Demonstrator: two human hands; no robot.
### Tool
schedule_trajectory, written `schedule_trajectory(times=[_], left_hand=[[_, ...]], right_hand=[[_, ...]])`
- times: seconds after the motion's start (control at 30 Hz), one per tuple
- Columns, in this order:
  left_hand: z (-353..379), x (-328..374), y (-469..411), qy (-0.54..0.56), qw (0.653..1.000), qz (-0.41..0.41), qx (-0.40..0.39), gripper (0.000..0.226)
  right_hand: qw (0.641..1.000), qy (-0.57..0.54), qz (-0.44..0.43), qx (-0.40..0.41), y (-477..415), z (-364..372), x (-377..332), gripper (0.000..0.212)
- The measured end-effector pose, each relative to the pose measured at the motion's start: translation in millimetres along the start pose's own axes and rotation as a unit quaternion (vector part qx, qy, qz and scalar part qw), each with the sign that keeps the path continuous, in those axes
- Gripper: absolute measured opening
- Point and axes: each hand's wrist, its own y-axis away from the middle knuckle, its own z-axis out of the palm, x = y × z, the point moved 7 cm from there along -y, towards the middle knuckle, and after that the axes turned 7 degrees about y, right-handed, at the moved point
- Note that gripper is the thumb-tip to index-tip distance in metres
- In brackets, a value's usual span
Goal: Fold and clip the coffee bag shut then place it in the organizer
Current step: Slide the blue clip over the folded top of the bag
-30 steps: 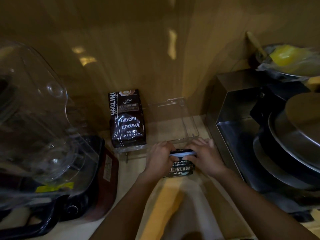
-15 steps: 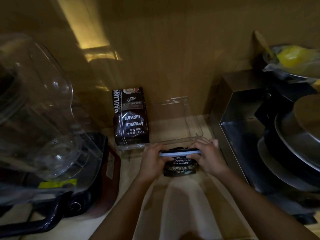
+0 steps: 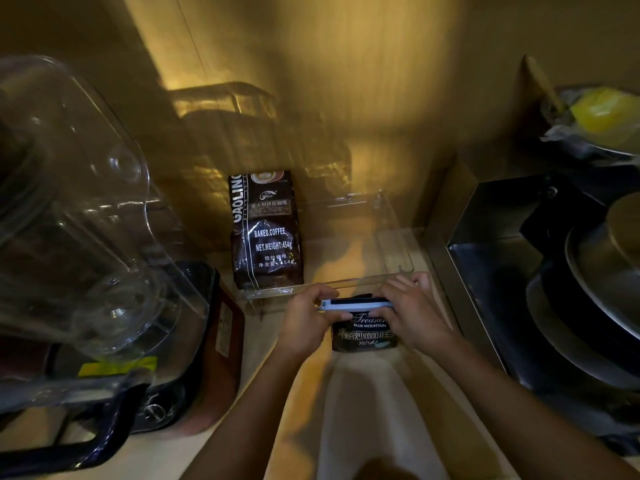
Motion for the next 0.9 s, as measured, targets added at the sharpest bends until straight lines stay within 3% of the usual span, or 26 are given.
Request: schedule_trajectory(times=[0.7,0.9], left_hand=[[3,5,-2,-0.025,0.997,0.013,0.076,0.019],[2,8,-6,-0.062,0.996,0.052,0.025,0.02]], right_hand=[[0.999,0.027,0.017,-0.005,-11,9,12,0.021],[1.0,0.017,0.014,-0.011,-9,11,12,0.022]])
